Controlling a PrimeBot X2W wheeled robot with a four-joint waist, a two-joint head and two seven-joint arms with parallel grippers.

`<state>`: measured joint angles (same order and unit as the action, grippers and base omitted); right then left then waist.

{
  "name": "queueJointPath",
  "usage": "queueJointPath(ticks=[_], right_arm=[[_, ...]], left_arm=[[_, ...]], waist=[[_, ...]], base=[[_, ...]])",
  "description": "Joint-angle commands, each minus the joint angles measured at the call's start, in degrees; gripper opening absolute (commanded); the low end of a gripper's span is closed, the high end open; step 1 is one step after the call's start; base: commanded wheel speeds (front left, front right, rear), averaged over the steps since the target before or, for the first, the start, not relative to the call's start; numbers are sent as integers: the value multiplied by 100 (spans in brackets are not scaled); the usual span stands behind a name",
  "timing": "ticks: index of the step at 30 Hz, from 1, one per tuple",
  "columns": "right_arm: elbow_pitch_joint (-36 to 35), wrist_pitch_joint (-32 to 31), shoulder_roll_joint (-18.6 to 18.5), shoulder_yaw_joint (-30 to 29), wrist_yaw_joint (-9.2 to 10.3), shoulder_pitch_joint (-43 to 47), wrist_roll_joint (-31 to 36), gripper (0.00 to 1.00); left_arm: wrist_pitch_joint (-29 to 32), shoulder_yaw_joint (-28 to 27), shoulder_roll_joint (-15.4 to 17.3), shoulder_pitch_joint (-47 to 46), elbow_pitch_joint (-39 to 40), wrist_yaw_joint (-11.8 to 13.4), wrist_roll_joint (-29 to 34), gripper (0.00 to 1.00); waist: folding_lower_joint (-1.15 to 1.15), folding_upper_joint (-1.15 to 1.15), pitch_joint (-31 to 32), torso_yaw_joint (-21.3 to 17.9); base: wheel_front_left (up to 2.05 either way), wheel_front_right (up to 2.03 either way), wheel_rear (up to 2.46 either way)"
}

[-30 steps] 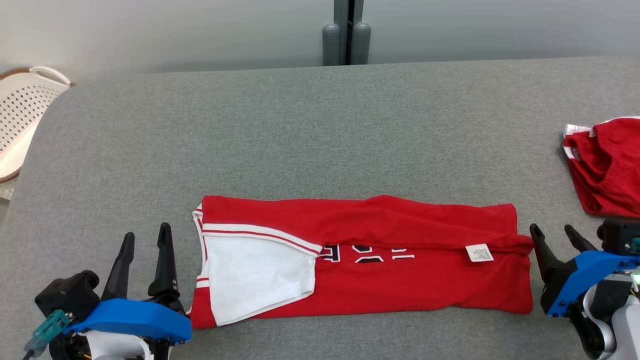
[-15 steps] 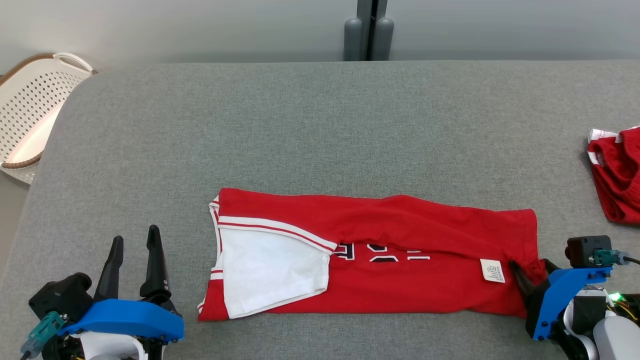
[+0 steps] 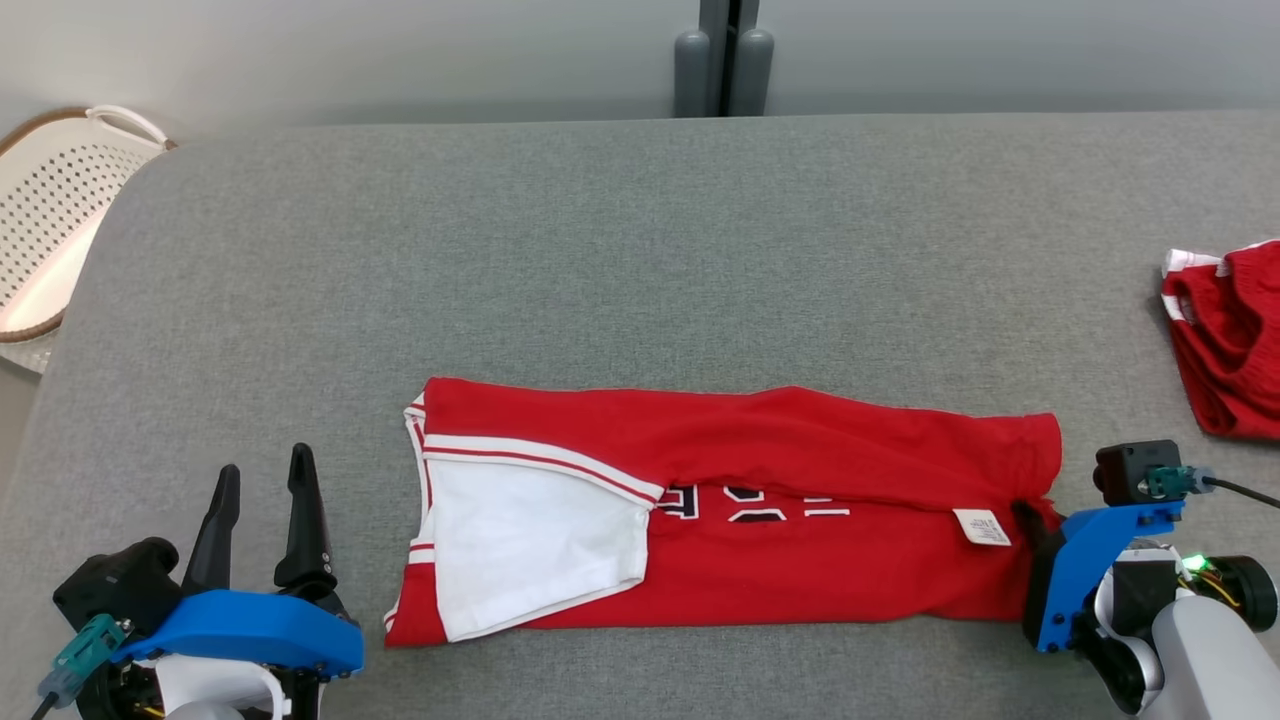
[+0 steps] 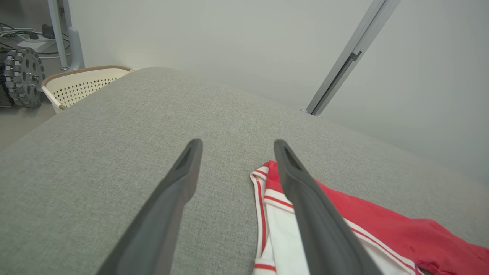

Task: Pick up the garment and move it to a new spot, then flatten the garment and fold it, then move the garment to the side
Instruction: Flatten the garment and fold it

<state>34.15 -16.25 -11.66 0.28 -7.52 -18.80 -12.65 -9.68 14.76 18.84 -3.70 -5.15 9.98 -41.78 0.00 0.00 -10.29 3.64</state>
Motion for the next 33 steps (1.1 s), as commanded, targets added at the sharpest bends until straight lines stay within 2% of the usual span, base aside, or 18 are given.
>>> queueJointPath(ticks=[1,11,18,22,28,33], right_arm=[[93,32,-69,-38,6,-26,50,0],[-68,162,-522,-558,7,109,-96,0],[-442,65,-399,-731,4,253,-343,0],[-938,-176,-226,-489,1,333,-791,0],[-2058,-616,-33,117,1,550,-1390,0],[-2700,-894,157,659,1,649,-1584,0]], left_arm=[[-4,5,26,-71,3,-4,29,100],[38,230,100,-141,-70,12,248,100],[-51,359,119,-293,-347,-56,381,100],[-106,374,77,-349,-484,-73,395,100],[-163,387,57,-312,-623,-64,382,100],[-185,407,32,-270,-660,-75,357,100]], waist=[[0,0,38,-52],[0,0,255,-365],[0,0,317,-434],[0,0,359,-344],[0,0,406,-84],[0,0,438,140]], base=[[0,0,0],[0,0,0],[0,0,0],[0,0,0],[0,0,0],[0,0,0]])
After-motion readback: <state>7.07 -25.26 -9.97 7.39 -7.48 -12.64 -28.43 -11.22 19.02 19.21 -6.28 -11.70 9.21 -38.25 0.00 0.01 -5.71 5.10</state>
